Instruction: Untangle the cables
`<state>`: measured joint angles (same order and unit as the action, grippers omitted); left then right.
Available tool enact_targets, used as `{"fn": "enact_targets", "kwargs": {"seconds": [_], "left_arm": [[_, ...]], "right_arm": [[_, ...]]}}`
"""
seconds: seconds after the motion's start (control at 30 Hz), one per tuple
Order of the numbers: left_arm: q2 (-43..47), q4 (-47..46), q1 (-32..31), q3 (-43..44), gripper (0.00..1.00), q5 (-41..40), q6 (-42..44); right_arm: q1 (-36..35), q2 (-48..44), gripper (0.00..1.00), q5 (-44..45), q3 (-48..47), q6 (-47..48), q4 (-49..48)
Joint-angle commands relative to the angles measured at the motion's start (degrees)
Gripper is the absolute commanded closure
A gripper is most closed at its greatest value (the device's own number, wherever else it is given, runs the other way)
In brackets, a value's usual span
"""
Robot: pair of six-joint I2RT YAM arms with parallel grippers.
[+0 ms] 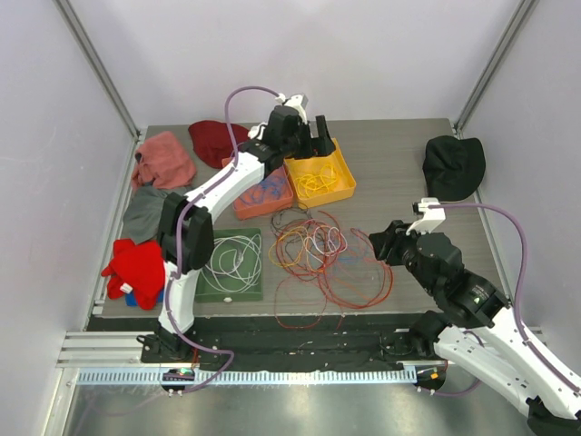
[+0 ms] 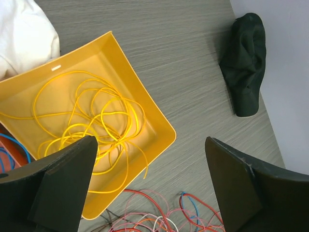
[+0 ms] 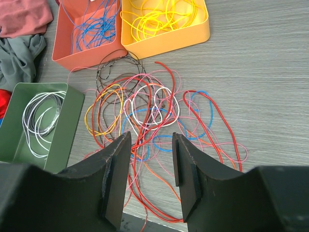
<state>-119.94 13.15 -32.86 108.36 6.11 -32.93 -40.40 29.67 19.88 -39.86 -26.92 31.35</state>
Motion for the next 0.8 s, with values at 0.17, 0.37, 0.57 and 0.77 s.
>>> {"fn": "enact_targets", "kwargs": {"seconds": [0.17,0.37,0.57,0.77], "left_arm": [[15.6,-1.5,-1.5,-4.1,0.00,-5.6,2.2],[28.0,6.8,-8.2,-18.8,0.00,-19.0,-0.5],[34.2,25.1,-17.7,-26.1,0.00,-36.5,-0.2],[45.7,20.3,-18.5,-42.4,0.00,-33.2,-4.6]], "right_arm": [[-0.2,1.2,0.53,0.7,0.2,-1.5,-3.1],[-0.3,1.9,0.52,1.6,2.0,-2.8,-4.9],[-0.2,4.0,0.51,2.7,4.5,-3.6,-9.5],[-0.2,11.6,0.46,2.4,2.8,-2.1,-14.8]]}}
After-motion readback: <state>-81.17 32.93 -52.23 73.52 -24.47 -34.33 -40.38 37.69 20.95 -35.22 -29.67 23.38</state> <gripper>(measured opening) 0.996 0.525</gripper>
